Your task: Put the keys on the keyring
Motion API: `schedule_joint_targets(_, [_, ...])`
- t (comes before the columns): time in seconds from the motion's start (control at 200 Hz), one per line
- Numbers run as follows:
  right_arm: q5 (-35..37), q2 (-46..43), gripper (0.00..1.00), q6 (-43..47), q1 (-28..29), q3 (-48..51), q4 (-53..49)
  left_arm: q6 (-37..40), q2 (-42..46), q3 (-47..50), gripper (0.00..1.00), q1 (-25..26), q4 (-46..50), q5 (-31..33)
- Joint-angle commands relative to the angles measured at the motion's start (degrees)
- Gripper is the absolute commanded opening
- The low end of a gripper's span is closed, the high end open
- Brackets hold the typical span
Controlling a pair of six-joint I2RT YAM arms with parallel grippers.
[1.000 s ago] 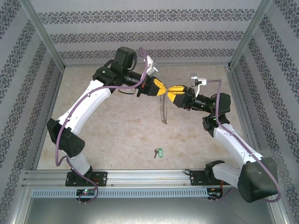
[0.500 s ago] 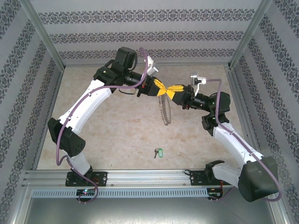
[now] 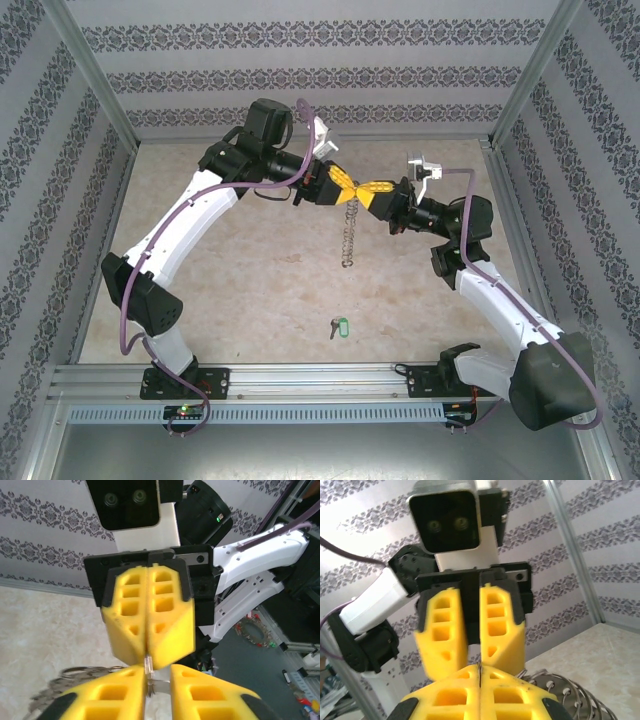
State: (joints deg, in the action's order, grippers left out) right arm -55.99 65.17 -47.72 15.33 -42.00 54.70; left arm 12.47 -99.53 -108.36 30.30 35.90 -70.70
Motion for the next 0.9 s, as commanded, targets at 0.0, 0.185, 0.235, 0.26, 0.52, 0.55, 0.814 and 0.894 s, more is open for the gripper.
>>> schedule_joint_targets(0.0, [1.88,0.36,0.0,0.55,-0.5,-0.8,2.55,-7.51,3.2,4.03,0.38,-0.16,-11.65,2.67])
schedule_joint_targets(0.185, [3.94,1.14,0.0,-0.25,-0.98,-1.15,4.63,-24.35,9.81,17.95,0.51,-1.95,-36.03,11.43])
schedule_joint_targets(0.235, [4.53,1.28,0.0,-0.5,-1.01,-1.33,5.41,-29.12,11.07,21.02,0.51,-2.46,-41.77,13.58])
schedule_joint_targets(0.26, [4.73,1.36,0.0,-0.63,-0.96,-1.41,5.83,-31.11,11.62,22.29,0.5,-2.59,-44.39,14.12])
schedule_joint_targets(0.52, [6.17,2.31,0.0,-1.29,-0.69,-2.95,8.31,-48.01,13.04,30.84,0.39,-2.97,-65.38,17.35])
schedule_joint_targets(0.55, [6.45,2.49,0.0,-1.3,-0.53,-3.15,8.53,-49.73,12.78,31.32,0.38,-2.97,-67.53,17.27])
schedule_joint_targets(0.814, [7.79,3.55,0.0,-1.26,0.07,-4.64,9.1,-56.98,10.14,32.86,0.32,-2.36,-77.84,15.3])
schedule_joint_targets(0.894, [8.1,3.82,0.0,-1.25,0.05,-4.84,9.26,-57.08,9.84,32.95,0.32,-1.83,-78.04,14.88])
